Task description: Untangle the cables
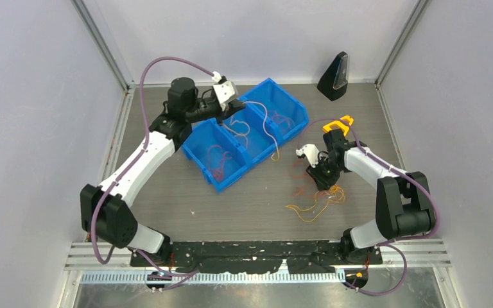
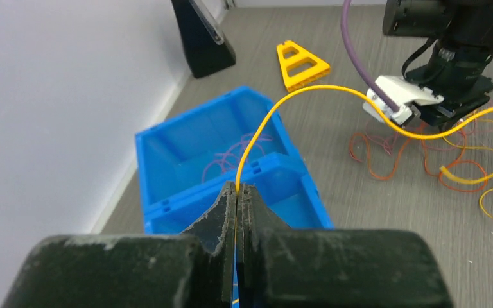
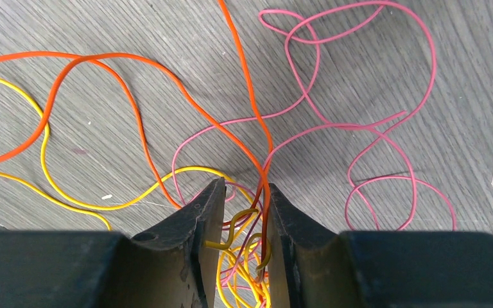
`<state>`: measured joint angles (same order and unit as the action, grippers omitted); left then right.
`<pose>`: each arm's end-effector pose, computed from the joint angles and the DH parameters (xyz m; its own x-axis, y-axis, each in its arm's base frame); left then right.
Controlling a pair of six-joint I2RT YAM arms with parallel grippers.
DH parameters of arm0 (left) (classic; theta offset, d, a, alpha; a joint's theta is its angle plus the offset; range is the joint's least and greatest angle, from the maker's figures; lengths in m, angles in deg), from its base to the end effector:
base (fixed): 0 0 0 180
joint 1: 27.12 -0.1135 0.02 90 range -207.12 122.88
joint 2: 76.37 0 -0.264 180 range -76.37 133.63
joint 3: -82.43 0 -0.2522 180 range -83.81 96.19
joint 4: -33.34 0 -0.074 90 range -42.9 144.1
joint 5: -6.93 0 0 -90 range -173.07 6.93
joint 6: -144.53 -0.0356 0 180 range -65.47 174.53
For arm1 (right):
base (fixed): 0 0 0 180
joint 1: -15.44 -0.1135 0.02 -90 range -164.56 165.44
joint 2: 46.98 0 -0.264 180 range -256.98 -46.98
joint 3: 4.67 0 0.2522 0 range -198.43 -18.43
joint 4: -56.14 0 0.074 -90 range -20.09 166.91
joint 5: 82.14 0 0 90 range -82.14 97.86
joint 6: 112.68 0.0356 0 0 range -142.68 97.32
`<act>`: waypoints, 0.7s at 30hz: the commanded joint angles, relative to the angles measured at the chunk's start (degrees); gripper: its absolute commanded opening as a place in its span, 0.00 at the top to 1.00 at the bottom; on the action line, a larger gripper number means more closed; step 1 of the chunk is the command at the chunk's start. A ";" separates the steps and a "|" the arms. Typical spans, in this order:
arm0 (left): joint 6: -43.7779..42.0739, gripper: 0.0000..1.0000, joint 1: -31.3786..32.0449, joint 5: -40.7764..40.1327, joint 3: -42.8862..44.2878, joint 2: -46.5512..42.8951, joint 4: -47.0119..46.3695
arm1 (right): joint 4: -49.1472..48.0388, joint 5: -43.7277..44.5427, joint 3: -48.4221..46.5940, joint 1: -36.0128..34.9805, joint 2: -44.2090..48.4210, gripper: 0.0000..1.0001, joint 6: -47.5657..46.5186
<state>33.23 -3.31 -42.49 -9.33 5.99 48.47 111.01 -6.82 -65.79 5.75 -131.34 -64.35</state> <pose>0.2976 -0.1566 0.3848 0.1877 0.2187 -0.9576 0.8864 0.3823 0.2611 0.2431 0.0507 0.1706 -0.5781 -0.7512 -0.3188 -0.8014 0.5962 0.0483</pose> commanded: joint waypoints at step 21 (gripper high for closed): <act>-37.46 0.93 -1.56 -15.77 19.66 23.77 23.35 | 3.58 -1.52 -1.03 0.15 1.74 0.65 -0.30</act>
<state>1.89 -4.77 -62.64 3.24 28.77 58.74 113.43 -6.89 -65.79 5.77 -131.34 -64.39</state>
